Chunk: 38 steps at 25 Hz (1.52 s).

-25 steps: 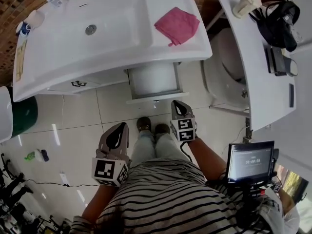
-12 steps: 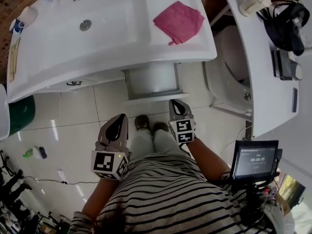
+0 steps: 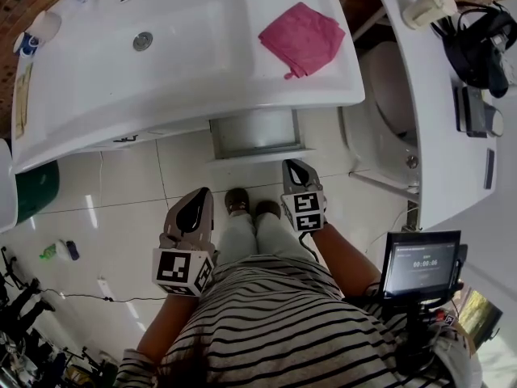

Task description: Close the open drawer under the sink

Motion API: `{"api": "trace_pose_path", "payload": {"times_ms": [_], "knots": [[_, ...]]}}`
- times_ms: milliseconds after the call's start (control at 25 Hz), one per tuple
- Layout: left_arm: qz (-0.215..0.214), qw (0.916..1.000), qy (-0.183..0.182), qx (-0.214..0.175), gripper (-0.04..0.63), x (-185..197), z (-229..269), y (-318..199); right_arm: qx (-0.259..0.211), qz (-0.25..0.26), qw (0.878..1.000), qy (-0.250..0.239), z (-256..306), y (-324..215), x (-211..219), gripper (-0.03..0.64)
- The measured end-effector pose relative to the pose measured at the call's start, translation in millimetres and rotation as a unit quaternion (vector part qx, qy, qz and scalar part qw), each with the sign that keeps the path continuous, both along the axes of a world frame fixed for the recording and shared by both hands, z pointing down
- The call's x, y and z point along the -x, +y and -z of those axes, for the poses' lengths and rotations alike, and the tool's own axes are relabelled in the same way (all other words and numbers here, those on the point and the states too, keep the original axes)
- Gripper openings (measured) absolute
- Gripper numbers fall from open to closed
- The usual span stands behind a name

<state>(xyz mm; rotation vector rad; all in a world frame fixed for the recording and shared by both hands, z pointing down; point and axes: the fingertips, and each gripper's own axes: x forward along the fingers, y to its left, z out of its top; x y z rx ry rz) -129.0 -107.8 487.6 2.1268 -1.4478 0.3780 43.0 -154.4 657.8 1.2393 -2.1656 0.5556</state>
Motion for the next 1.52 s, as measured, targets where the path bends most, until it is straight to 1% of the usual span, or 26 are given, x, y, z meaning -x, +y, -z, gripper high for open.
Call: {"api": "trace_pose_path", "payload": {"times_ms": [400, 800, 1520], "knots": [[0.003, 1.0000, 0.006, 0.006, 0.013, 7.6, -6.2, -11.5, -0.010, -0.006, 1.000, 0.000, 1.3, -31.1, 6.5, 0.000], [-0.002, 1.0000, 0.007, 0.001, 0.013, 6.3, -12.0, -24.1, -0.022, -0.009, 1.000, -0.006, -0.7, -57.5, 11.1, 0.000], [0.006, 0.9999, 0.009, -0.002, 0.014, 19.2, -16.3, -31.6, -0.035, -0.021, 0.999, -0.001, 1.3, -91.6, 12.9, 0.000]]}}
